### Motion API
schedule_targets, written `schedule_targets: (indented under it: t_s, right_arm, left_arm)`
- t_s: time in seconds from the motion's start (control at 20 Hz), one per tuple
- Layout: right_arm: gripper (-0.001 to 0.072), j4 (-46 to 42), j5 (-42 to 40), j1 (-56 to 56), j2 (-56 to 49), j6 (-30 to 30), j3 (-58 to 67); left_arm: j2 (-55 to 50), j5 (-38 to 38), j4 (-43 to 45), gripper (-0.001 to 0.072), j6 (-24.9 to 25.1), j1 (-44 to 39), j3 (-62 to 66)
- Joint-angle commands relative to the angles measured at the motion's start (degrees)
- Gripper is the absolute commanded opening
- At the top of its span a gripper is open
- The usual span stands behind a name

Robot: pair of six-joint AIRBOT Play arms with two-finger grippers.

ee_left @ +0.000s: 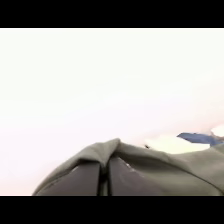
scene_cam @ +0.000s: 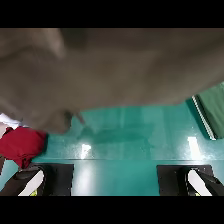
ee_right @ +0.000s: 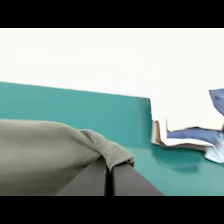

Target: Fold the shirts.

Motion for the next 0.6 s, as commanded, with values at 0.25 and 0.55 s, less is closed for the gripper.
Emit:
schedule_targets:
  t_s: [0.25, 0.55]
  right_arm:
    - [0.0016, -3.13, 7.39, 0.42, -9.42, 0.87, -12.63]
    - [0.0016, -3.74, 4.92, 6.56, -26.71, 0.20, -25.38]
  left_arm:
    - [-2.36, -2.97, -1.49, 0.0030, -0.79, 0.00, -29.73]
    - [-18.69, -1.88, -1.53, 0.0031, 4.70, -0.04, -49.07]
